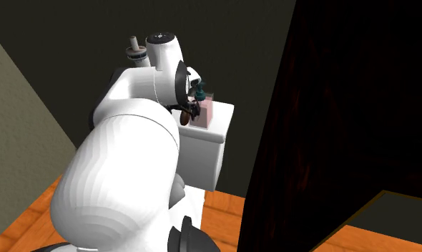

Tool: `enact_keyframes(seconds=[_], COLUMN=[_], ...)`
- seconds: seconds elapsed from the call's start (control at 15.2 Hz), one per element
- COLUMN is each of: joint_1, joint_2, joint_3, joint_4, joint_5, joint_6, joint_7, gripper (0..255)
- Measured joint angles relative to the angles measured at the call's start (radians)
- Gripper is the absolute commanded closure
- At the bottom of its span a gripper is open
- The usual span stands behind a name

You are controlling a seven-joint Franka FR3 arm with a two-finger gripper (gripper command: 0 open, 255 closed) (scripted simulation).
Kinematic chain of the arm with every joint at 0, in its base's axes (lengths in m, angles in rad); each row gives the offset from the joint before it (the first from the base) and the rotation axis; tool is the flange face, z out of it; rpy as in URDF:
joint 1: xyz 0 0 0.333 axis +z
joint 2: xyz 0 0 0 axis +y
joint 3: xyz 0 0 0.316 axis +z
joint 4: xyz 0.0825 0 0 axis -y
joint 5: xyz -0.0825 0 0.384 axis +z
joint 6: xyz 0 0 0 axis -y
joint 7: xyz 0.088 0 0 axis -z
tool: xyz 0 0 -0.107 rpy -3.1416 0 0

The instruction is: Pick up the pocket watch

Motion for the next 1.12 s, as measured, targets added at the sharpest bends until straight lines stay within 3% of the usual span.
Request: enact_keyframes(seconds=[0.26,0.33,1.12], joint_1=[-0.001,0.000,0.000], joint_2=[-0.003,-0.001,0.001], joint_3=[-0.001,0.000,0.000], joint_4=[-0.057,-0.058,-0.043], joint_5=[-0.001,-0.001,-0.002], joint_6=[0.054,0.057,0.045], joint_7=[0.001,0.002,0.003], gripper=[0,255,255])
